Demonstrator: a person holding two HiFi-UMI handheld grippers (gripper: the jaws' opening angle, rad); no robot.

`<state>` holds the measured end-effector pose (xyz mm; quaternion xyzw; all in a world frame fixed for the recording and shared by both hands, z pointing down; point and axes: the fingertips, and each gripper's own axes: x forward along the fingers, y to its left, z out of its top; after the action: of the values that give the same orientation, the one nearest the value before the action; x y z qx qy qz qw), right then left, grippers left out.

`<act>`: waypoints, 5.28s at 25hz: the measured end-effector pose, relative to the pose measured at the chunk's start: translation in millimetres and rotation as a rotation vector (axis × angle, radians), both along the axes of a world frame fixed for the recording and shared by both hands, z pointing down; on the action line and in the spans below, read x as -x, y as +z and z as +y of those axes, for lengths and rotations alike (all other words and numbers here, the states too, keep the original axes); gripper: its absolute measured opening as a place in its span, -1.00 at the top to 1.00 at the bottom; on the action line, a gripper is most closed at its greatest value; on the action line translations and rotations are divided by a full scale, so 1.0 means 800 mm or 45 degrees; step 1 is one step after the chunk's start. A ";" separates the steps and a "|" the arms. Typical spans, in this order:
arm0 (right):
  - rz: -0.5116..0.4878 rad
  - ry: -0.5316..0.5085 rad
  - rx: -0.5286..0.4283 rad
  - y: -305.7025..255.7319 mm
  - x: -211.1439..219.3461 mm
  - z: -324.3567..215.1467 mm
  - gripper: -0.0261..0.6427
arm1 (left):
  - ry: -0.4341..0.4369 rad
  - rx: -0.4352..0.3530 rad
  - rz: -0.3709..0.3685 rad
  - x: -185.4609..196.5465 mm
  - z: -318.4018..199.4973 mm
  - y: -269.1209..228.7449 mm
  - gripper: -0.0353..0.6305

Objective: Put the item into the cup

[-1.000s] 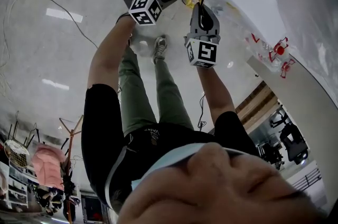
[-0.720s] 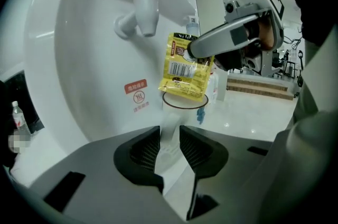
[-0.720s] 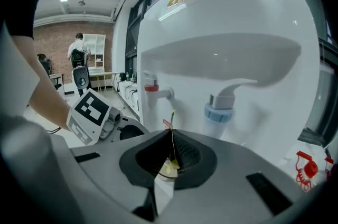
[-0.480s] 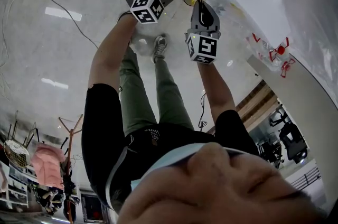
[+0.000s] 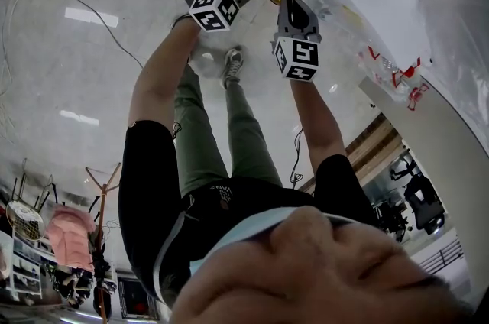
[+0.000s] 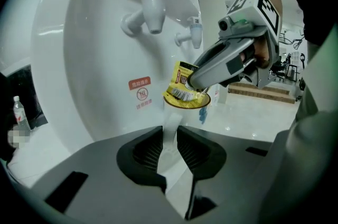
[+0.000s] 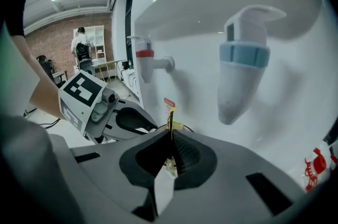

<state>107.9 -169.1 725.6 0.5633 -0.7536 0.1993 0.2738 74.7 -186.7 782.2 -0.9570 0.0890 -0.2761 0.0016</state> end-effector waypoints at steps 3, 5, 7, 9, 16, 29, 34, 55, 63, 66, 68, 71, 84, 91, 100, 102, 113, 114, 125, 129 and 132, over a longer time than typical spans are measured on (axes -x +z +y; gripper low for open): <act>-0.023 -0.023 0.083 0.011 0.000 -0.006 0.79 | 0.000 -0.005 0.006 0.000 -0.001 0.000 0.59; -0.009 -0.034 0.117 0.016 -0.002 -0.010 0.79 | -0.002 -0.007 0.009 -0.001 -0.002 0.000 0.59; 0.009 -0.041 0.137 0.019 -0.003 -0.014 0.79 | -0.005 -0.008 0.012 -0.002 -0.002 0.000 0.59; 0.021 -0.043 0.158 0.023 -0.002 -0.016 0.79 | -0.006 -0.010 0.015 -0.001 -0.003 0.001 0.59; 0.021 -0.036 0.264 0.040 -0.003 -0.017 0.79 | 0.013 -0.022 0.016 0.000 -0.003 0.001 0.60; 0.086 -0.035 0.320 0.052 -0.001 -0.019 0.79 | 0.022 -0.035 0.032 -0.005 -0.001 -0.001 0.60; 0.045 0.005 0.281 0.049 -0.002 -0.021 0.78 | 0.013 -0.028 0.039 -0.005 -0.001 -0.001 0.60; -0.036 0.104 0.044 -0.004 -0.009 -0.015 0.75 | -0.012 0.000 0.062 0.000 0.008 -0.020 0.56; -0.039 0.125 0.000 -0.029 -0.012 0.002 0.75 | -0.054 -0.007 0.090 0.007 0.014 -0.049 0.56; -0.042 0.133 -0.013 -0.041 -0.011 0.010 0.75 | -0.074 -0.014 0.109 0.012 0.019 -0.066 0.56; -0.049 0.134 -0.017 -0.047 -0.008 0.016 0.75 | -0.091 -0.012 0.126 0.015 0.023 -0.076 0.57; -0.063 0.140 -0.028 -0.060 -0.005 0.023 0.75 | -0.115 -0.006 0.146 0.019 0.032 -0.091 0.60; -0.136 0.149 -0.093 -0.130 -0.019 0.063 0.77 | -0.214 -0.028 0.218 0.024 0.069 -0.179 0.77; -0.177 0.091 -0.143 -0.173 -0.016 0.085 0.78 | -0.294 -0.032 0.284 0.031 0.093 -0.237 0.82; -0.234 0.021 -0.208 -0.232 -0.021 0.112 0.78 | -0.373 -0.093 0.336 0.036 0.123 -0.314 0.82; -0.244 0.009 -0.222 -0.246 -0.024 0.119 0.78 | -0.392 -0.095 0.337 0.035 0.131 -0.336 0.82; -0.291 -0.059 -0.290 -0.337 -0.034 0.152 0.78 | -0.460 -0.137 0.368 0.031 0.171 -0.432 0.82; -0.290 -0.067 -0.297 -0.345 -0.035 0.155 0.78 | -0.468 -0.139 0.368 0.030 0.175 -0.439 0.82; -0.372 -0.154 -0.360 -0.434 -0.036 0.191 0.78 | -0.591 -0.168 0.438 0.036 0.201 -0.528 0.83; -0.394 -0.175 -0.381 -0.460 -0.038 0.206 0.78 | -0.626 -0.204 0.461 0.039 0.218 -0.565 0.83; -0.402 -0.197 -0.389 -0.477 -0.037 0.217 0.78 | -0.646 -0.225 0.469 0.042 0.230 -0.589 0.83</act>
<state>137.6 4.4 344.0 0.5005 -0.8496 0.1469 0.0783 41.0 -2.4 310.9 -0.9343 0.3472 -0.0811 -0.0005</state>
